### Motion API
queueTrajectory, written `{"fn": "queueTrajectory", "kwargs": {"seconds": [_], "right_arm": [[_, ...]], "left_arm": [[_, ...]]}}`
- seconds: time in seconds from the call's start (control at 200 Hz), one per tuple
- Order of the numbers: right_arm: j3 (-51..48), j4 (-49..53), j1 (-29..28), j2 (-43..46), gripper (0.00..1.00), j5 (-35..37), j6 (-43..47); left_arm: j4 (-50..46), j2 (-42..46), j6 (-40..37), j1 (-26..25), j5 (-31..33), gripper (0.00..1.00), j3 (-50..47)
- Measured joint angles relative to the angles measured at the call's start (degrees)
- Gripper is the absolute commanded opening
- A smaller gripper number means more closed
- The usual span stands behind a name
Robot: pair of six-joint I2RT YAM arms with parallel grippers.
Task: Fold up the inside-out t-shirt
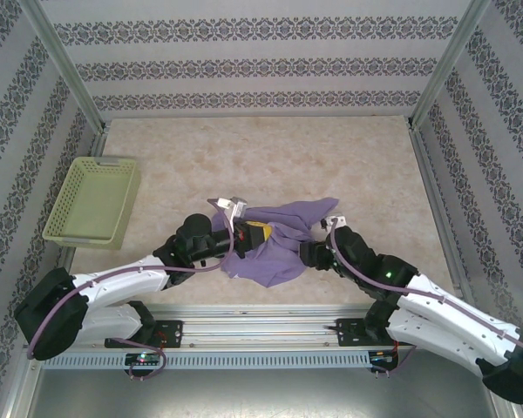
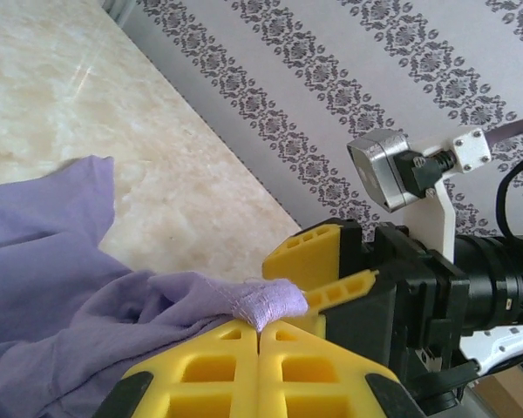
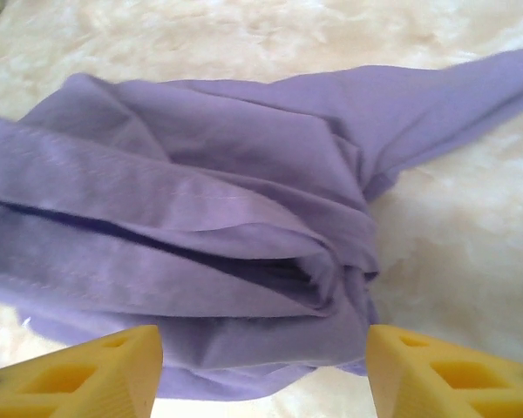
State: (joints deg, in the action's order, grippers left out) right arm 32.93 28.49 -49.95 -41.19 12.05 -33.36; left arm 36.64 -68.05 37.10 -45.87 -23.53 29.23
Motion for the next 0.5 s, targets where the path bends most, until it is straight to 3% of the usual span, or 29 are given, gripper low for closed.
{"fn": "queueTrajectory", "kwargs": {"seconds": [0.18, 0.5], "right_arm": [[2.91, -4.13, -4.94, -3.23, 0.65, -0.02, 7.1], [3.3, -14.73, -5.44, -6.36, 0.72, -1.84, 17.88]], "left_arm": [[-1.46, 0.44, -1.84, -2.21, 0.02, 0.0, 2.25], [-5.05, 1.42, -4.2, -3.32, 0.07, 0.0, 3.3]]}}
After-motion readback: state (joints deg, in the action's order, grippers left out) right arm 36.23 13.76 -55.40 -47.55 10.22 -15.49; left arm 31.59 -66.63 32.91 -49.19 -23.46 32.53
